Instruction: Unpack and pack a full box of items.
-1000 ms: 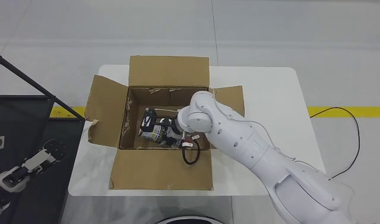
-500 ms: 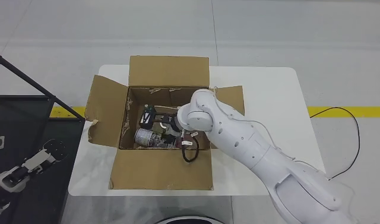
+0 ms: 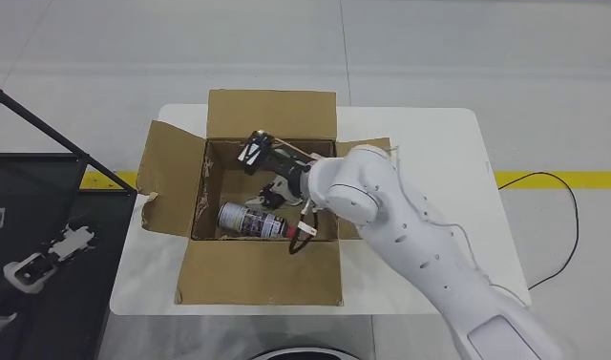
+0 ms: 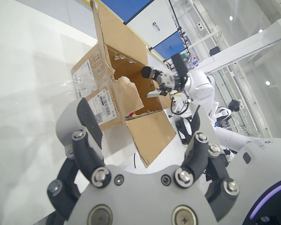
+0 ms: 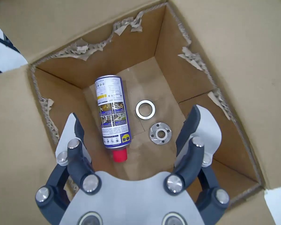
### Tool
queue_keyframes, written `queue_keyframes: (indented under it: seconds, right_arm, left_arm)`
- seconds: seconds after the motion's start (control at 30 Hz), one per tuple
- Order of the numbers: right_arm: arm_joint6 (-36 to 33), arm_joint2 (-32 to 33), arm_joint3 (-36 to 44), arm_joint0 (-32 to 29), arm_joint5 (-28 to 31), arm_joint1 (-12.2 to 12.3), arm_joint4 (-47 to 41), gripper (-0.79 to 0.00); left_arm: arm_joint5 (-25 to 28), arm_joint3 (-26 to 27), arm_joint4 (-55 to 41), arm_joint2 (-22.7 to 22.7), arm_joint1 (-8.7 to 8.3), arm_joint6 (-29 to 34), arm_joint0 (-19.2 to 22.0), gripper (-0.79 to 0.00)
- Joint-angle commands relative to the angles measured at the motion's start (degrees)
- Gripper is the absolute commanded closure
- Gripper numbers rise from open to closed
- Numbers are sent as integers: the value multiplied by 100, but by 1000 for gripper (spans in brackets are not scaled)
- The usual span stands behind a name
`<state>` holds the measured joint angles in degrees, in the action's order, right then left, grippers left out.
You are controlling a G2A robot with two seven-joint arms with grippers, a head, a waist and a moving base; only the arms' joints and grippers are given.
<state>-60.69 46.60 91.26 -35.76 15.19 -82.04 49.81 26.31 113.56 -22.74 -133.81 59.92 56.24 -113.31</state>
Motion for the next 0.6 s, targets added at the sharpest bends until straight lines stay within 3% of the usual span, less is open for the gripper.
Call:
queue_keyframes:
  seconds: [0.0,0.4,0.57]
  right_arm:
    - [3,295,461,-276,-164,75,34,-785]
    - [417,2109,2420,-2003,-1464,394,-172,-785]
    - [417,2109,2420,-2003,-1464,394,-172,-785]
  left_arm:
    - [-18,-7,174,125,-14,9,84,-785]
    - [-169,33,667,910,-62,-157,538,-785]
    - [-206,148,774,1154,-68,-192,596,-785]
